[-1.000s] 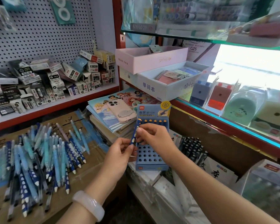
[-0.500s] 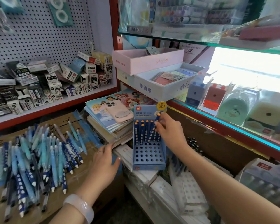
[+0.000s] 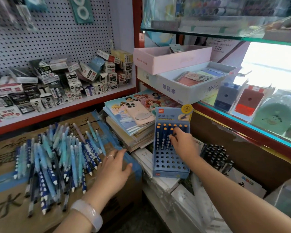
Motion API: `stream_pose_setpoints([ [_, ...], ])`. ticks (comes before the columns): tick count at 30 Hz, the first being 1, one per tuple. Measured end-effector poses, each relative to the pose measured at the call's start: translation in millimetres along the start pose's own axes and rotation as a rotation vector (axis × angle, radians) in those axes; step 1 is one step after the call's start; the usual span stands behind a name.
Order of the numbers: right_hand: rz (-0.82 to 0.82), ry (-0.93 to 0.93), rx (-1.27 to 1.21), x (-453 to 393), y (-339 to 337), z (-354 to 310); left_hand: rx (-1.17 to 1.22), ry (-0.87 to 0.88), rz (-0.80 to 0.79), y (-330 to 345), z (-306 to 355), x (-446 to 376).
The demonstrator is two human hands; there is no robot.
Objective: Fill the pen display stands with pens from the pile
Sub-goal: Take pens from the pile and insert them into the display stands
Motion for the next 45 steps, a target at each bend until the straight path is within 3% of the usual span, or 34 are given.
stream_pose_setpoints([
  [5,-0.083,0.123,0.039,23.1,26.5,21.1,0.102,-0.019,-0.017,-9.8,-10.0,-2.7],
  [11,-0.049,0.047,0.016,26.7,11.3,-17.0,0.121,-0.09,-0.029,-38.2,-43.2,4.0],
  [23,-0.361,-0.193,-0.169,42.2,67.6,-177.8,0.152,-0.43,0.07,-123.5,-209.2,61.9],
  [30,-0.494,-0.224,-0.312,47.7,135.8,-251.8,0.229,-0.502,0.122,-137.6,-261.2,26.6],
  [38,-0.429,-0.092,-0.567,22.9,154.0,-246.9,0.224,-0.592,0.166,-136.5,-280.4,-59.5],
  [45,-0.395,0.01,-0.653,14.9,155.5,-230.8,0.103,-0.73,-0.008,-131.8,-288.5,-97.8],
])
Point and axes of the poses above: each hand's wrist, its own x-axis away from the middle knuckle, its own y-axis out of the palm, z = x × y, the point moved 7 cm from there along -x, towards the middle knuckle, and after that the axes turned 8 degrees about -y, right-handed, at the moved point
